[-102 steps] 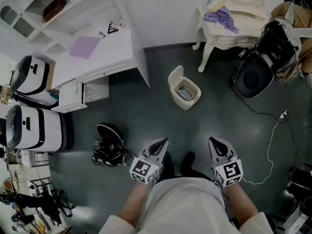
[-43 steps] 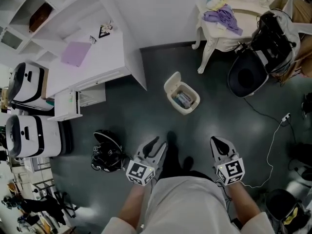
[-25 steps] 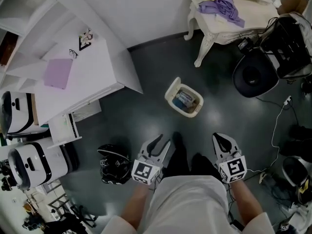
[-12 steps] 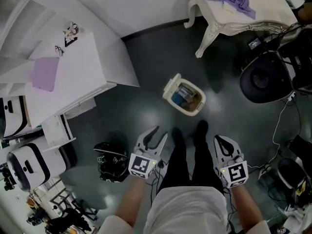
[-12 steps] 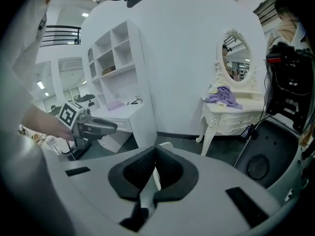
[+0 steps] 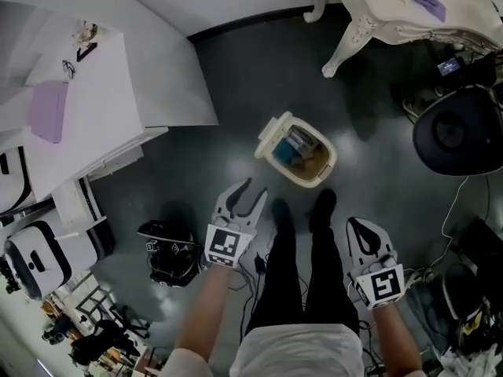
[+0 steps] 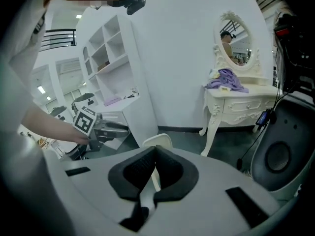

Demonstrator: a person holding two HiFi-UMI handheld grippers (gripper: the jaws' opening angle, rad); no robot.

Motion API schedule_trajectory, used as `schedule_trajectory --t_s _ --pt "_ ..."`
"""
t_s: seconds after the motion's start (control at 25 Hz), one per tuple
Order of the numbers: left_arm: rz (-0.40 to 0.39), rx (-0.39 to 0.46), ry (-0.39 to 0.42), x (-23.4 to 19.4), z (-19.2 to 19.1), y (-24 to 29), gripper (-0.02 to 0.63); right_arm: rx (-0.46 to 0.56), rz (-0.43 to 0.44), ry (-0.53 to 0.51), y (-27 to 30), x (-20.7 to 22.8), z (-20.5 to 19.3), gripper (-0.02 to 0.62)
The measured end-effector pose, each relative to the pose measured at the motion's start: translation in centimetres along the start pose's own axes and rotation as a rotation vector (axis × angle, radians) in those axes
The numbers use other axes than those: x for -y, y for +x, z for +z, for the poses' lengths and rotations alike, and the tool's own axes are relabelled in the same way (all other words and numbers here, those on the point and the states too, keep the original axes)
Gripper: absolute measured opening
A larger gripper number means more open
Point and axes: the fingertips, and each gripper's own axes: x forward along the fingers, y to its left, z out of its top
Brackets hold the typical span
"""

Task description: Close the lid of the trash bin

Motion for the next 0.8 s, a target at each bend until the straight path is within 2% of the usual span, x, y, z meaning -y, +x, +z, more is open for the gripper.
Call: schedule_trajectory --t_s 0.4,0.64,0.8 --pt "0.086 -0.097 0.034 -4.7 -6.7 8.6 0.212 -0.029 0.059 0.027 5.1 1.9 -4.7 0.012" --pt "0.092 -0.129 0.057 -5.1 -9.0 10.8 0.222 -0.024 0.071 0.045 6.5 2.5 -6.3 0.012" --pt "0.120 -0.105 0.075 -5.0 -9.0 11.1 0.219 -0.018 0.079 0.058 6.8 2.8 -7.2 0.012"
